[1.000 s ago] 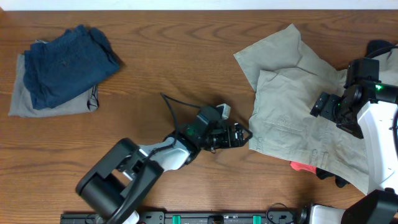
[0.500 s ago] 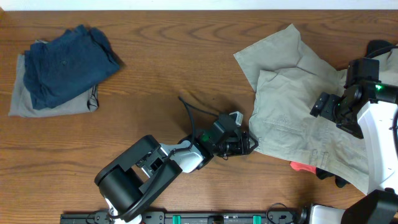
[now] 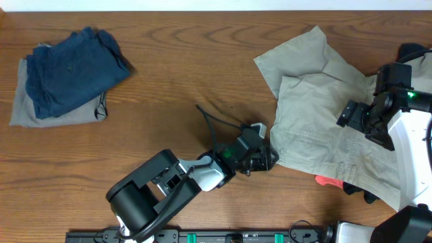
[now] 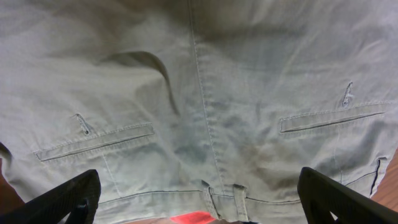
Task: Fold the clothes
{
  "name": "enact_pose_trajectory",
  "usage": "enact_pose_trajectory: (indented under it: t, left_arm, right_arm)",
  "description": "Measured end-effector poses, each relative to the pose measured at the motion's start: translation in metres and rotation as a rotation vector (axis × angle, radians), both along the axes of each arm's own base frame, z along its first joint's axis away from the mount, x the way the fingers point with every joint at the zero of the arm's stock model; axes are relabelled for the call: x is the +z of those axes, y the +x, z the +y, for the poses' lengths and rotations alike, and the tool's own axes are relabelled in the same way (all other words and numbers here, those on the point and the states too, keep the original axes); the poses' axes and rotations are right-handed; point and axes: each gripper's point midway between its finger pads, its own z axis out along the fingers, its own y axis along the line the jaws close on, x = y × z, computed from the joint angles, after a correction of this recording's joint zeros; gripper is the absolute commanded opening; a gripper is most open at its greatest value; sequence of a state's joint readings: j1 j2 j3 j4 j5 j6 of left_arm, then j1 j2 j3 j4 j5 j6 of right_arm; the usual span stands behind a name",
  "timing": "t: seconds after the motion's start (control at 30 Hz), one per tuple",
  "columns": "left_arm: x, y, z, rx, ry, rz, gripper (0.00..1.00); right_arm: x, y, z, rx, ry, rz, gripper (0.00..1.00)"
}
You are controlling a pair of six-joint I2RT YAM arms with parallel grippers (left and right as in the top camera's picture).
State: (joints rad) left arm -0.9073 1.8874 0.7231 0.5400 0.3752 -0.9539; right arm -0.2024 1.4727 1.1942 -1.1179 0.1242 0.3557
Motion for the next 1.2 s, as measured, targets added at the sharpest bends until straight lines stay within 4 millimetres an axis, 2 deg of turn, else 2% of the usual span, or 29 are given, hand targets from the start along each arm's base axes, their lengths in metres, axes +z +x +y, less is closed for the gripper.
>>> enact_pose_trajectory:
  t: [0.1, 0.33, 0.43, 0.5, 0.57, 0.63, 0.8, 0.87, 0.93, 0.97, 1.03, 1.2]
  left_arm:
    - [-0.002, 0.000, 0.000, -0.001, 0.011, -0.009, 0.06]
    - [-0.004, 0.001, 0.003, -0.035, 0.032, -0.054, 0.06]
    - [-0.005, 0.003, 0.013, -0.074, 0.068, -0.078, 0.06]
    - [0.003, 0.008, 0.024, -0.087, 0.088, -0.095, 0.06]
    - [0.027, 0.018, 0.035, -0.081, 0.078, -0.131, 0.06]
    - [0.067, 0.029, 0.044, -0.065, 0.022, -0.189, 0.06]
    - [0.200, 0.048, 0.067, -0.018, -0.198, -0.428, 0.06]
    - [0.241, 0.050, 0.083, 0.018, -0.252, -0.513, 0.06]
    - [0.269, 0.055, 0.105, 0.070, -0.276, -0.576, 0.06]
    - [0.276, 0.059, 0.118, 0.105, -0.273, -0.594, 0.06]
    - [0.278, 0.071, 0.143, 0.179, -0.241, -0.593, 0.06]
    - [0.251, 0.121, 0.222, 0.405, -0.105, -0.558, 0.06]
  right_arm:
    - [0.000, 0.000, 0.000, 0.000, 0.000, 0.000, 0.99]
    - [0.000, 0.000, 0.000, 0.000, 0.000, 0.000, 0.99]
    - [0.000, 0.000, 0.000, 0.000, 0.000, 0.000, 0.99]
    - [0.000, 0.000, 0.000, 0.000, 0.000, 0.000, 0.99]
    - [0.000, 0.001, -0.001, -0.001, -0.005, -0.003, 0.99]
    - [0.000, 0.001, -0.002, -0.002, -0.010, -0.005, 0.99]
    - [0.001, 0.002, -0.009, -0.020, -0.024, -0.012, 0.99]
    - [0.001, 0.001, -0.011, -0.024, -0.031, -0.010, 0.99]
    - [0.001, 0.002, -0.011, -0.023, -0.031, -0.012, 0.99]
    - [0.002, 0.002, -0.011, -0.023, -0.032, -0.013, 0.99]
    - [0.002, 0.002, -0.011, -0.023, -0.033, -0.013, 0.99]
    - [0.002, 0.004, -0.012, -0.024, -0.039, -0.020, 0.99]
